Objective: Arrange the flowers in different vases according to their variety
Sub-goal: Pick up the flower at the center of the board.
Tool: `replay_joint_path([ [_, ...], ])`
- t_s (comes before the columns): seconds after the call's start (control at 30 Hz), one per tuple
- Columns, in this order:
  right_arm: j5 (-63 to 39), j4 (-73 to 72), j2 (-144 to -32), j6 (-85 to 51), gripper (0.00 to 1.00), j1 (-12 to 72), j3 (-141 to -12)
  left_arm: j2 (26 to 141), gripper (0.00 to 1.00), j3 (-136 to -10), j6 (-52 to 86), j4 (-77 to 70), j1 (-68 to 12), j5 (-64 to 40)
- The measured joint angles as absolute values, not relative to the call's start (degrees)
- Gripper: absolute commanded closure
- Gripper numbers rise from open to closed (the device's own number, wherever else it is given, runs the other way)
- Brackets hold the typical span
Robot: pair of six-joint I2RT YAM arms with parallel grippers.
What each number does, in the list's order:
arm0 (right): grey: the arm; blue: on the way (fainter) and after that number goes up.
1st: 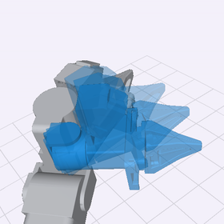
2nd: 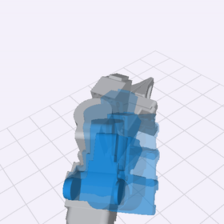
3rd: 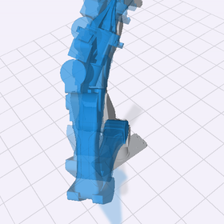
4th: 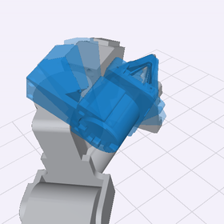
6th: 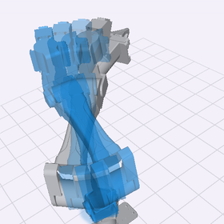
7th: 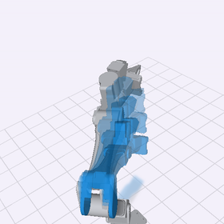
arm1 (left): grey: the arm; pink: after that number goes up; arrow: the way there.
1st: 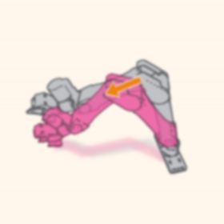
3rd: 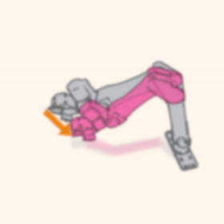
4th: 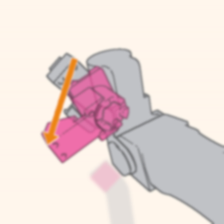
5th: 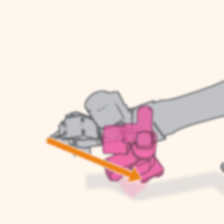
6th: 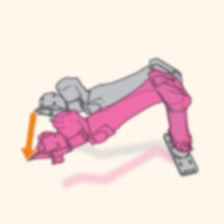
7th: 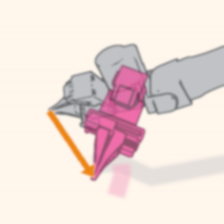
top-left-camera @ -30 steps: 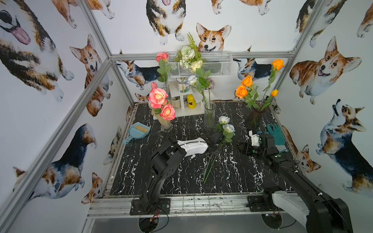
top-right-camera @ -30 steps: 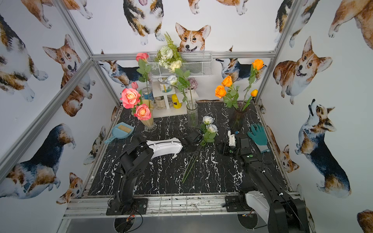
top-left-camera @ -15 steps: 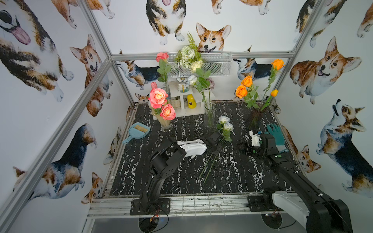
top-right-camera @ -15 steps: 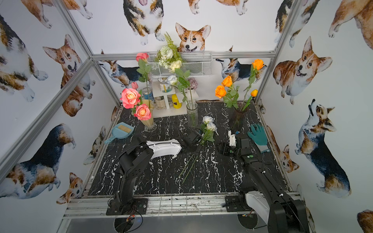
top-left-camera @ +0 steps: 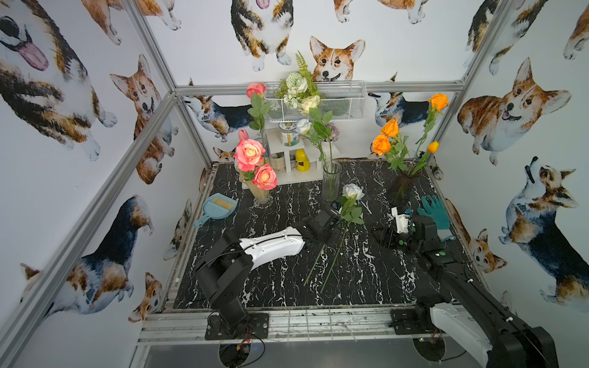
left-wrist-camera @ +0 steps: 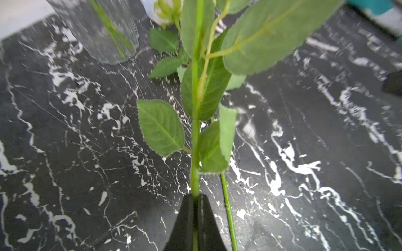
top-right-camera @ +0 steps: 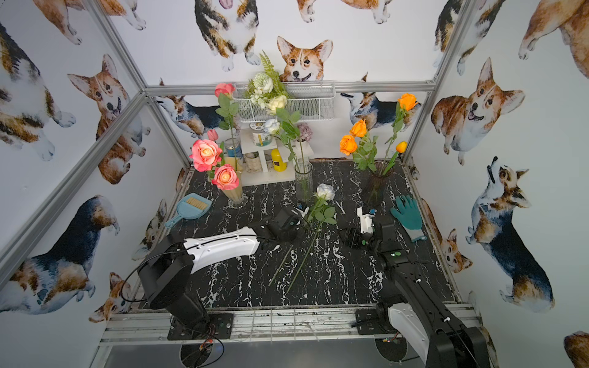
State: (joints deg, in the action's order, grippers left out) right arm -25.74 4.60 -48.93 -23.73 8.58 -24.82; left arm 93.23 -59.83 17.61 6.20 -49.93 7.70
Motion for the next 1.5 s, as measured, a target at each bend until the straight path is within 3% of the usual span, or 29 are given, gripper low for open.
replay_joint_path([
  [0.4, -23.9, -7.1, -46.8, -25.3, 0.33, 27.8, -25.5, 73.0, 1.00, -46.2, 20.1, -14.1, -49.9, 4.8],
  [0.83, -19.6, -18.9, -61.1, -26.8, 0.36, 40.8, -33.3, 66.6, 1.00, -39.2, 23.8, -28.0, -49.9, 0.9],
  [0.93, -19.5, -20.1, -63.4, -26.8, 0.48, 41.6, -35.4, 66.0, 1.00, -38.5, 23.9, -28.9, -49.9, 0.4],
  [1.13, -19.4, -21.3, -66.5, -26.8, 0.85, 42.0, -37.1, 65.0, 1.00, -37.1, 23.9, -29.9, -49.9, 0.3],
  [1.23, -19.9, -21.7, -66.8, -26.8, 0.93, 42.3, -37.2, 64.9, 1.00, -36.6, 23.9, -30.3, -49.9, 0.6],
  [1.33, -20.0, -21.9, -66.8, -26.8, 0.94, 42.4, -37.2, 64.9, 1.00, -36.5, 23.9, -30.6, -49.9, 0.8],
  [1.37, -20.0, -22.0, -66.8, -26.8, 0.94, 42.4, -37.2, 64.8, 0.95, -36.5, 23.9, -30.6, -49.9, 0.8],
  [1.43, -19.9, -22.0, -66.5, -26.8, 0.94, 42.4, -37.2, 64.5, 0.51, -36.5, 24.1, -30.5, -49.9, 0.8],
  [1.5, -18.5, -21.9, -65.9, -26.8, 0.94, 42.5, -37.2, 63.6, 0.26, -36.3, 24.1, -30.5, -50.0, 1.1],
])
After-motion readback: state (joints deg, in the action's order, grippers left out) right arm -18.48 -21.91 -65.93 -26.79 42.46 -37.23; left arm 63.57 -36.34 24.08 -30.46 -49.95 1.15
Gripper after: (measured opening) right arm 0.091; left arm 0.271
